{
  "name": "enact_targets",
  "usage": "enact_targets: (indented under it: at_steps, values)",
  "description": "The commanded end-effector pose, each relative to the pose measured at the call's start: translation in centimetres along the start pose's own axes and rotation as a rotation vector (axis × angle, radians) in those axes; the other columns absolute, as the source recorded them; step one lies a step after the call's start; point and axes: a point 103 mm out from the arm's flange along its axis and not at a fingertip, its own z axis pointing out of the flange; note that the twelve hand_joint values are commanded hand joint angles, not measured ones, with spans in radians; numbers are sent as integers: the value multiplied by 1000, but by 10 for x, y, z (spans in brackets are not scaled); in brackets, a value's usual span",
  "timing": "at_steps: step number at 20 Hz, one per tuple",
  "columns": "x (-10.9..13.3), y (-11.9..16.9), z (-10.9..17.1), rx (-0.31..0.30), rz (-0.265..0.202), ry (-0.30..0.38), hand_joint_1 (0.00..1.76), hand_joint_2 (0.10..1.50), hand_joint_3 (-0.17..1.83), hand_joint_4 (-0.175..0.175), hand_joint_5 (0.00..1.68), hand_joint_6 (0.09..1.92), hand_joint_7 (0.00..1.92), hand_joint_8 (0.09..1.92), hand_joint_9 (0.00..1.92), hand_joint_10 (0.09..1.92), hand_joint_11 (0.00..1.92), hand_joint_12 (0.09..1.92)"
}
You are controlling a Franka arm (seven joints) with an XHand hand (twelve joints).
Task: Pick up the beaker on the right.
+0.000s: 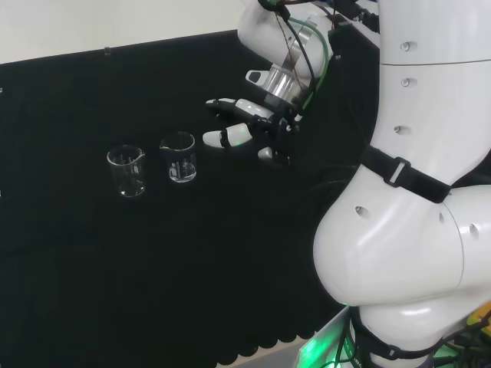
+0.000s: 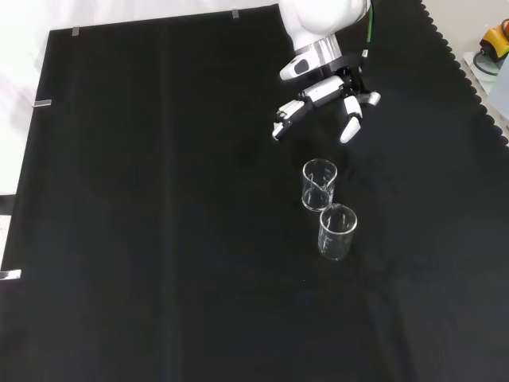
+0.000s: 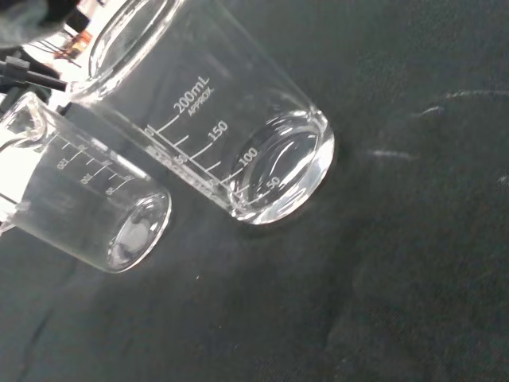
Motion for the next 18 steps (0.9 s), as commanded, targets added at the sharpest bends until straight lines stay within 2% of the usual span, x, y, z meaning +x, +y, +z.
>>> enact_targets:
  at_steps: [1,4,8,12,18]
  values:
    - [-4,6,20,10,-61,102,575,339,817,-75,197,87,102,634,225,707,0,1151]
    - [-4,8,26,16,-81,97,587,328,795,-76,195,87,117,642,239,704,0,1176]
    - [-1,10,28,0,-97,115,804,291,993,-86,220,87,161,658,278,686,0,1226]
    - [1,12,30,-9,-106,121,922,270,1134,-89,259,87,196,677,288,679,0,1239]
    - [0,11,31,-47,-107,142,984,271,1213,-98,370,87,282,719,307,680,0,1242]
